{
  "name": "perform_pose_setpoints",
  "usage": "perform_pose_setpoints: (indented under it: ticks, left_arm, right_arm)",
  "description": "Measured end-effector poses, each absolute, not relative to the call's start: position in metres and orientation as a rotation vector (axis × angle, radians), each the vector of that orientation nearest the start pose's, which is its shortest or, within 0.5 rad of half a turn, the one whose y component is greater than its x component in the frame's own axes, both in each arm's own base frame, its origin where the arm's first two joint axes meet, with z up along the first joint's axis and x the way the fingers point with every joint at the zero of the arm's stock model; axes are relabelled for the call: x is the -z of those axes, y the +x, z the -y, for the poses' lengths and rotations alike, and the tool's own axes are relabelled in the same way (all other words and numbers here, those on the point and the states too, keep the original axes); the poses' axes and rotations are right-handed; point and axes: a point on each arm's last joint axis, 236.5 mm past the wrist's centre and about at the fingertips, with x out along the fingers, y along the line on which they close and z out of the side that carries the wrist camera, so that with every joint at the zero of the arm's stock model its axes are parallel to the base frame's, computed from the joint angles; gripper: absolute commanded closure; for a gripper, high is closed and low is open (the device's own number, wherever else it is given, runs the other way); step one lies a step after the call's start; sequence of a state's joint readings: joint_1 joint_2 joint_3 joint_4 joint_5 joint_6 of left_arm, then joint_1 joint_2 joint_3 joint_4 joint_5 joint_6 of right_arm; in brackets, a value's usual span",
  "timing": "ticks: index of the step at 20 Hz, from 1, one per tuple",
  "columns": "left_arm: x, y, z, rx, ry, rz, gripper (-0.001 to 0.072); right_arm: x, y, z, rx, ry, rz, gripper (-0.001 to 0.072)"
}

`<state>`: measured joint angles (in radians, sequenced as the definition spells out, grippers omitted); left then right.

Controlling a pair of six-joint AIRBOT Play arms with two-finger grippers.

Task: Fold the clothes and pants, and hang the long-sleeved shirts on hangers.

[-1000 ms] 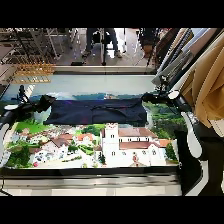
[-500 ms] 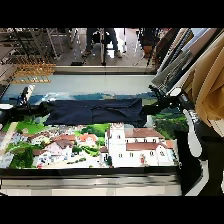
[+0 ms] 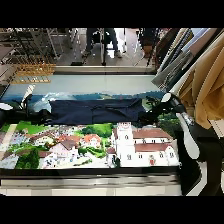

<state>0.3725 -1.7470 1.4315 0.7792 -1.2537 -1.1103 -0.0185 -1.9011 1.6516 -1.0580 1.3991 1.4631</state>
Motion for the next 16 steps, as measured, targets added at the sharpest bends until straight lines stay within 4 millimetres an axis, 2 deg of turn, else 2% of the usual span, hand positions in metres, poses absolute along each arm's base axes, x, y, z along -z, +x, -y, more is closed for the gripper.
perform_pose_setpoints:
  ticks: [3,6,10,13,14,16]
  left_arm:
    - [0.035,0.466,-0.011,0.393,-0.639,-1.211,0.0309]
    - [0.036,0.464,-0.011,0.396,-0.638,-1.22,0.0309]
    - [0.036,0.463,-0.01,0.398,-0.637,-1.224,0.0309]
    - [0.036,0.463,-0.01,0.399,-0.637,-1.224,0.0309]
    - [0.036,0.463,-0.01,0.399,-0.637,-1.225,0.0309]
    - [0.036,0.463,-0.01,0.399,-0.636,-1.225,0.0309]
  right_arm:
    - [0.084,0.468,-0.109,-0.293,0.445,-1.512,0.0328]
    - [0.077,0.483,-0.113,-0.264,0.476,-1.457,0.0329]
    - [0.073,0.492,-0.112,-0.22,0.502,-1.436,0.0392]
    - [0.073,0.496,-0.108,-0.182,0.514,-1.426,0.0658]
    - [0.073,0.498,-0.107,-0.171,0.519,-1.418,0.0694]
    - [0.072,0.502,-0.108,-0.154,0.541,-1.402,0.0695]
